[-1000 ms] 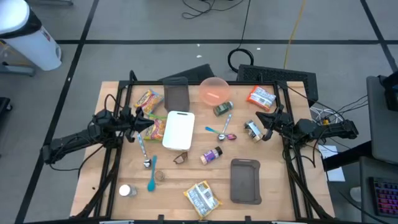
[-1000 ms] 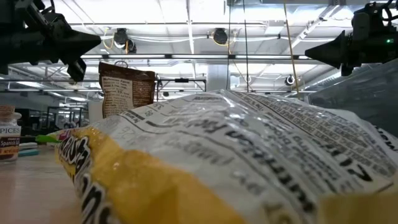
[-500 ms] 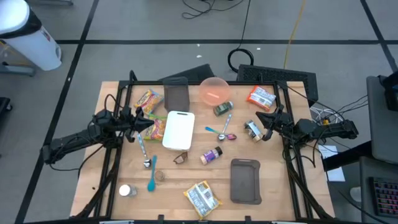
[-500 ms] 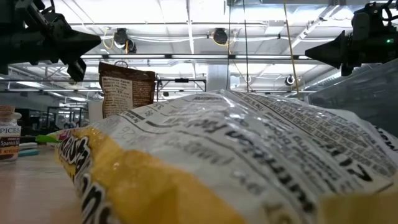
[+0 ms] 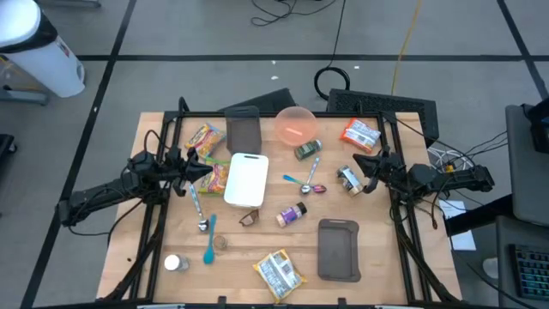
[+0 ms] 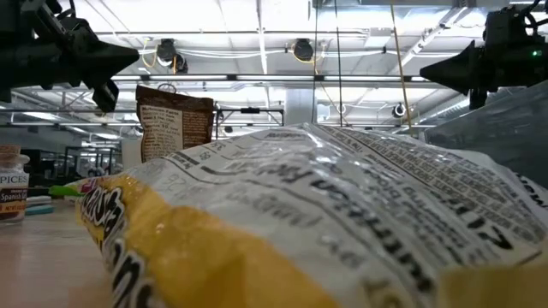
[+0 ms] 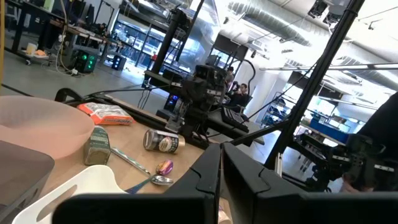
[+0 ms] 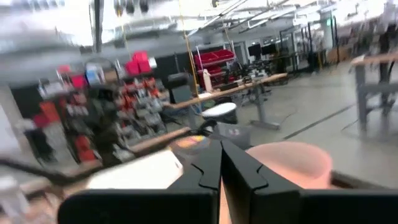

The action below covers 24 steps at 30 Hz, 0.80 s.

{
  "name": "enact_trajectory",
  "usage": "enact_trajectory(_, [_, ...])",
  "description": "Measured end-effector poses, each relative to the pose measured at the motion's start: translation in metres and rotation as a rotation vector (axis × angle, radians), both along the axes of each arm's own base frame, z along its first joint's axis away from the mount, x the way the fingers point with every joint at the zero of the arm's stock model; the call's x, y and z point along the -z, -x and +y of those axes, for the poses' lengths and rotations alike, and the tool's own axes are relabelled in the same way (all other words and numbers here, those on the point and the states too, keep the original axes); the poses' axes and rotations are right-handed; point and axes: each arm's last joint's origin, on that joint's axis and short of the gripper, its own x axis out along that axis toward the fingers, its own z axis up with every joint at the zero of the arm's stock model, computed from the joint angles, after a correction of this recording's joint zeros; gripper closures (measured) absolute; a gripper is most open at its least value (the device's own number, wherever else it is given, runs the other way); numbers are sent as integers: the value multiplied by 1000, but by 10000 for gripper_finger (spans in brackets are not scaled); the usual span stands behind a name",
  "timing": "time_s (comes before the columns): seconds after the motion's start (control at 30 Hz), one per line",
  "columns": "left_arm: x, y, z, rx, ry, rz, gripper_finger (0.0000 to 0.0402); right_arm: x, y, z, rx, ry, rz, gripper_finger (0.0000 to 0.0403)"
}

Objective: Pick & Place Food Item

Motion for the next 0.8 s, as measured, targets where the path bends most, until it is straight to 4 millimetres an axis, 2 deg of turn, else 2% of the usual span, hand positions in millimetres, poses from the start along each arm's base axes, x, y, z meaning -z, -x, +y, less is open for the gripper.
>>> enact_trajectory(0.2, [0, 0, 0, 0, 0, -1, 380, -19, 6, -1, -39, -154, -290, 403])
enact_trajectory(0.3, [0, 0, 0, 0, 0, -1, 380, -28, 10, -2, -41, -155, -382, 403])
enact_trajectory(0.43, [0, 0, 0, 0, 0, 0, 380, -34, 6, 2, -116, -50, -317, 403])
enact_trajectory(0.57, [0, 0, 0, 0, 0, 0, 380, -71, 3, 3, -129, 64, -298, 403])
enact_trajectory(0.7, [0, 0, 0, 0, 0, -1, 380, -98, -18, 7, -103, 154, -172, 403])
enact_trajectory(0.8, [0, 0, 0, 0, 0, -1, 380, -117, -42, 10, -82, 225, -87, 403])
